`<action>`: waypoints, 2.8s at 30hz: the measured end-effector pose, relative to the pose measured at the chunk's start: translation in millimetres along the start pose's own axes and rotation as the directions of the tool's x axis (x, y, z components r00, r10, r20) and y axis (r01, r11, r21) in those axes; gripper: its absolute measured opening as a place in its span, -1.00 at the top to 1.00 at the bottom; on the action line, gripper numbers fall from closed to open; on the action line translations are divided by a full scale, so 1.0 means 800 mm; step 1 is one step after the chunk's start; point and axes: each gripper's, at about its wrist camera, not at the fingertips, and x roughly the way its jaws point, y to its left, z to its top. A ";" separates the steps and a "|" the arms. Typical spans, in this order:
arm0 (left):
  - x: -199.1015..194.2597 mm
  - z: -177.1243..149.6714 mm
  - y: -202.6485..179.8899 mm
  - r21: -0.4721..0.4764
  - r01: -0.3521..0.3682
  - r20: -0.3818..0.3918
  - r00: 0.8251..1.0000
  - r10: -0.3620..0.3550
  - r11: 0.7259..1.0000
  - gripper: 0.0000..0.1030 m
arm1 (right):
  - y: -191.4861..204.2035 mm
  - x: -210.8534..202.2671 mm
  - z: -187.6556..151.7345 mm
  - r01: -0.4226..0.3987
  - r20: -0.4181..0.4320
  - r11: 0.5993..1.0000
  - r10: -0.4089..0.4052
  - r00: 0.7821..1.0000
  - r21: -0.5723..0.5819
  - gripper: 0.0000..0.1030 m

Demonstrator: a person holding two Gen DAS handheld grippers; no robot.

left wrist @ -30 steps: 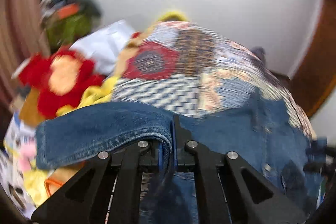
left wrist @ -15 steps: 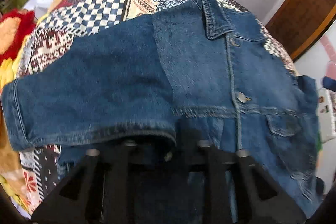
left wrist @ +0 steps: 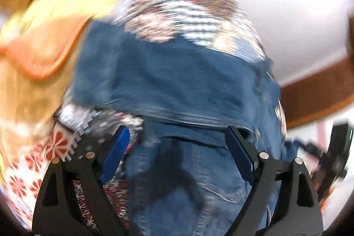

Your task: Fold large clothes

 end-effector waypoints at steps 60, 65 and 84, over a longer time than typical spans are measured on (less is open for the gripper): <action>0.170 -0.181 -0.411 0.792 0.089 -0.214 0.967 0.138 0.604 0.04 | -0.193 -0.144 -0.075 0.215 0.112 0.959 -0.238 0.965 0.185 -1.00; 0.116 -0.161 -0.403 0.771 0.094 -0.168 0.984 0.058 0.630 -0.42 | -0.196 -0.135 -0.058 0.142 0.115 0.962 -0.172 0.978 0.233 -1.00; 0.036 -0.021 -0.072 0.544 -0.353 0.040 0.917 0.396 0.762 -0.69 | -0.176 0.047 -0.050 0.072 -0.141 0.958 -0.033 0.989 0.277 -0.65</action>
